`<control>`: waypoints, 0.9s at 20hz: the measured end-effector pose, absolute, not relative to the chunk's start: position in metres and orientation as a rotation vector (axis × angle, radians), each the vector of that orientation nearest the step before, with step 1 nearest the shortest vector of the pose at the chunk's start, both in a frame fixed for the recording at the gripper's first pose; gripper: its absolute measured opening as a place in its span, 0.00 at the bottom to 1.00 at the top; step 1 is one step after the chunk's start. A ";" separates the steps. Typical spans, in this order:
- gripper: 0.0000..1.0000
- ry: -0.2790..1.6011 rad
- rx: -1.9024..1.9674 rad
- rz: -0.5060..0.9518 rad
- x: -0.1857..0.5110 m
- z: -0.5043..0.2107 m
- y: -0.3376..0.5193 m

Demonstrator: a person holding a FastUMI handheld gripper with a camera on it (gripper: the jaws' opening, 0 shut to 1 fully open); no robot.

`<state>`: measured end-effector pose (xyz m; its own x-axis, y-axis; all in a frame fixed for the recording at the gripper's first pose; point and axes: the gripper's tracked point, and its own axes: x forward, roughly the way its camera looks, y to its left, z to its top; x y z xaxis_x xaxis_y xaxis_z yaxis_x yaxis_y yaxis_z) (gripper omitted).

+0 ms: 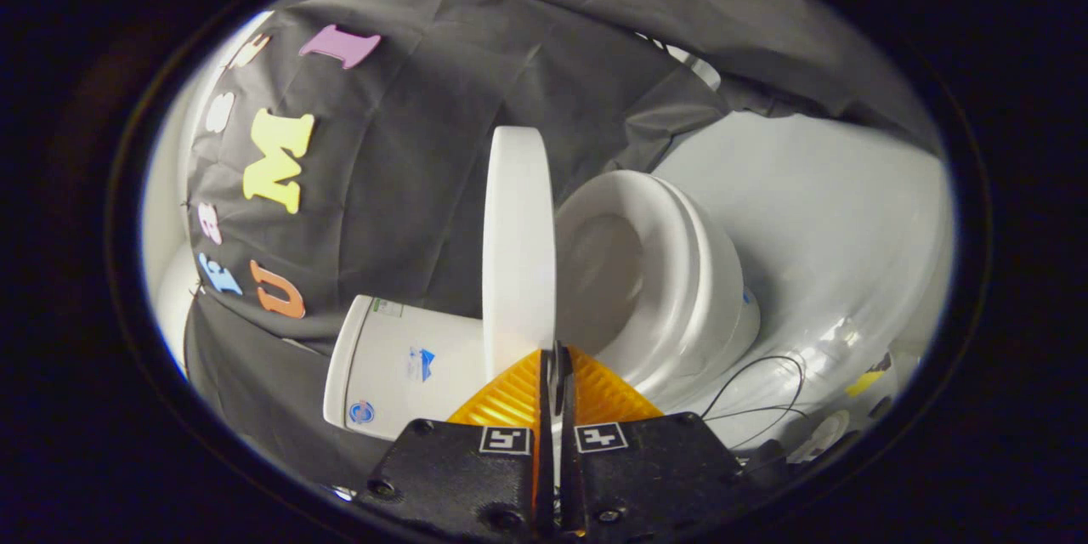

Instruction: Open the toilet lid.

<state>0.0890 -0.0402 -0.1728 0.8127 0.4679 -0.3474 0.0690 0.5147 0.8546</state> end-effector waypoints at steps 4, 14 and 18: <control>0.06 0.560 0.956 0.278 0.085 -0.144 -0.025; 0.06 0.513 0.795 0.247 0.079 -0.113 -0.004; 0.06 0.509 0.746 0.233 0.078 -0.107 0.001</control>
<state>0.0778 0.0005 -0.1068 0.8544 0.3770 -0.3576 -0.0239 0.7159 0.6978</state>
